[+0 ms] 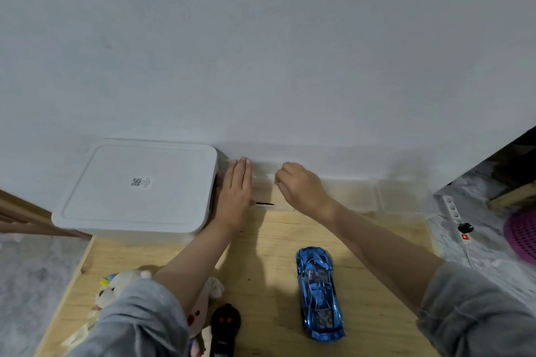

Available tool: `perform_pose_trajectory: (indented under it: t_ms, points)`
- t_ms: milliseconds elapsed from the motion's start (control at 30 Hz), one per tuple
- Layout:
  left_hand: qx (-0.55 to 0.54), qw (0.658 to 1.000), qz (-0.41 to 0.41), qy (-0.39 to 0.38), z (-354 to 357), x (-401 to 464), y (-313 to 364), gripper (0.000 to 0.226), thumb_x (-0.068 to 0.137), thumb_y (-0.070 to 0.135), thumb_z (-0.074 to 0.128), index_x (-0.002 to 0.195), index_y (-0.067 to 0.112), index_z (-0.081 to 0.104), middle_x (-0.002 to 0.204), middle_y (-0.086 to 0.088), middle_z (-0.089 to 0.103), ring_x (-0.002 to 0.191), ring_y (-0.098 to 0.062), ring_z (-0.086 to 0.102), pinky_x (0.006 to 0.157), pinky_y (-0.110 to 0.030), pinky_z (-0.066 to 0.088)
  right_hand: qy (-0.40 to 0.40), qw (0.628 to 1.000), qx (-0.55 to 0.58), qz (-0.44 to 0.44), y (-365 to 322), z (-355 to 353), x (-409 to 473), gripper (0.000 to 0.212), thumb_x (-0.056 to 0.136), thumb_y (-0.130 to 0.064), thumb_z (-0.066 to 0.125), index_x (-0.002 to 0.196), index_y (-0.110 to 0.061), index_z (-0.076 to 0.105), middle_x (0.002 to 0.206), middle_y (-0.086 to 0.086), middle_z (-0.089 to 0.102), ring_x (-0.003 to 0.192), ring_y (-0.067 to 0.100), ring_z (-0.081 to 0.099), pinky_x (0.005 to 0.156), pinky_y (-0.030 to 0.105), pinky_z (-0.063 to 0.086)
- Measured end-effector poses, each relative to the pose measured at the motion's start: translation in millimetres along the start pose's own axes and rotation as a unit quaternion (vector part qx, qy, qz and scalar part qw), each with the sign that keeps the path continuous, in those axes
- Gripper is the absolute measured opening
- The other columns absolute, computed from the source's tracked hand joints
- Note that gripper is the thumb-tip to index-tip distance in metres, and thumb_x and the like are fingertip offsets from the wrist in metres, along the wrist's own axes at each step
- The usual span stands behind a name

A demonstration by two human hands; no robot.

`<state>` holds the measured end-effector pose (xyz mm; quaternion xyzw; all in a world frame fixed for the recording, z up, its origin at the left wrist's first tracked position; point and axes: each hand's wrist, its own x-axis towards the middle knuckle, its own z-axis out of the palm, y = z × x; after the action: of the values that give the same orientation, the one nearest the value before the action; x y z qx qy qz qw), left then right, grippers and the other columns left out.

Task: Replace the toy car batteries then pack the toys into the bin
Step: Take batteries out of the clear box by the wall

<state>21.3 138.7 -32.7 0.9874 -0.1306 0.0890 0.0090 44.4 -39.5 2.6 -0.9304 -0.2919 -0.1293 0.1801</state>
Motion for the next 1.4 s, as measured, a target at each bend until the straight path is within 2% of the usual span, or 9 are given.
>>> perform_pose_trajectory:
  t_ms: [167,333,600,767,967,1100,1200,1300,1400]
  points:
    - [0.029,0.999,-0.019,-0.021,2.8,5.2,-2.6,0.121,0.033,0.026,0.093,0.135,-0.003,0.033,0.135,-0.018,0.053,0.125,-0.036,0.051,0.099,-0.049,0.042,-0.232,0.964,0.05,0.124,4.6,29.3,7.4,0.015,0.087,-0.008,0.055,0.089,-0.008,0.07,0.092,0.009,0.067,0.088,0.029,0.063,0.073,0.043,0.053]
    - [0.038,0.999,-0.038,0.002,5.7,6.4,-1.1,0.095,0.053,0.007,0.084,0.134,0.0,0.035,0.135,-0.016,0.054,0.124,-0.032,0.053,0.095,-0.051,0.045,-0.317,0.94,0.048,0.119,0.3,41.7,29.7,0.018,0.079,-0.003,0.059,0.079,-0.012,0.074,0.086,0.008,0.072,0.081,0.027,0.065,0.073,0.037,0.055]
    - [0.026,0.998,-0.048,0.027,6.4,6.4,1.2,0.089,0.06,0.005,0.085,0.134,0.0,0.035,0.136,-0.017,0.053,0.125,-0.034,0.051,0.097,-0.051,0.043,-0.352,0.933,0.01,0.073,3.1,49.6,40.4,0.014,0.082,-0.012,0.06,0.085,-0.006,0.072,0.084,0.012,0.07,0.078,0.031,0.064,0.07,0.04,0.056]
    - [0.024,0.998,-0.048,0.02,2.3,4.2,4.7,0.095,0.049,0.002,0.088,0.133,-0.004,0.044,0.135,-0.02,0.052,0.125,-0.037,0.051,0.096,-0.053,0.042,-0.325,0.944,0.004,0.06,7.6,40.3,28.4,0.012,0.083,0.0,0.052,0.087,-0.004,0.063,0.09,0.01,0.063,0.078,0.029,0.061,0.06,0.036,0.049]
    - [0.022,0.998,-0.05,-0.014,-1.8,3.1,6.0,0.108,0.044,0.02,0.093,0.134,-0.003,0.039,0.135,-0.019,0.053,0.124,-0.037,0.051,0.095,-0.054,0.043,-0.269,0.95,0.083,0.132,12.0,7.4,-4.3,0.023,0.085,0.0,0.042,0.097,-0.007,0.06,0.096,0.006,0.051,0.076,0.026,0.055,0.067,0.039,0.05]
    - [0.037,0.996,-0.063,-0.044,-8.9,0.9,8.6,0.103,0.041,0.016,0.093,0.131,-0.005,0.05,0.134,-0.019,0.054,0.124,-0.037,0.052,0.095,-0.055,0.043,-0.226,0.948,0.115,0.191,9.1,-10.7,-24.1,0.017,0.087,-0.005,0.039,0.096,-0.008,0.054,0.081,0.008,0.058,0.068,0.025,0.056,0.06,0.04,0.048]
    - [0.048,0.995,-0.065,-0.059,-10.3,-1.8,11.7,0.094,0.047,0.015,0.092,0.13,-0.003,0.053,0.132,-0.02,0.055,0.123,-0.038,0.052,0.096,-0.056,0.041,-0.205,0.941,0.157,0.219,3.6,-22.4,-43.7,0.016,0.093,-0.007,0.038,0.105,-0.012,0.048,0.07,0.002,0.054,0.055,0.015,0.047,0.049,0.03,0.037]
    - [0.066,0.993,-0.079,-0.062,-12.3,-8.8,18.5,0.082,0.064,0.011,0.083,0.136,-0.001,0.045,0.138,-0.024,0.047,0.129,-0.041,0.044,0.103,-0.054,0.029,-0.164,0.931,0.199,0.26,-2.1,-29.4,-69.2,0.015,0.094,-0.005,0.038,0.105,-0.013,0.044,0.063,-0.001,0.048,0.046,0.01,0.038,0.045,0.024,0.029]
    - [0.04,0.993,-0.076,-0.087,-17.8,-21.8,29.2,0.081,0.081,0.004,0.059,0.149,0.001,0.014,0.154,-0.026,0.014,0.143,-0.042,0.011,0.112,-0.055,0.011,-0.114,0.921,0.218,0.302,-7.9,-29.0,-100.8,0.015,0.092,-0.001,0.037,0.096,-0.015,0.041,0.065,0.002,0.048,0.047,0.012,0.038,0.049,0.031,0.032]
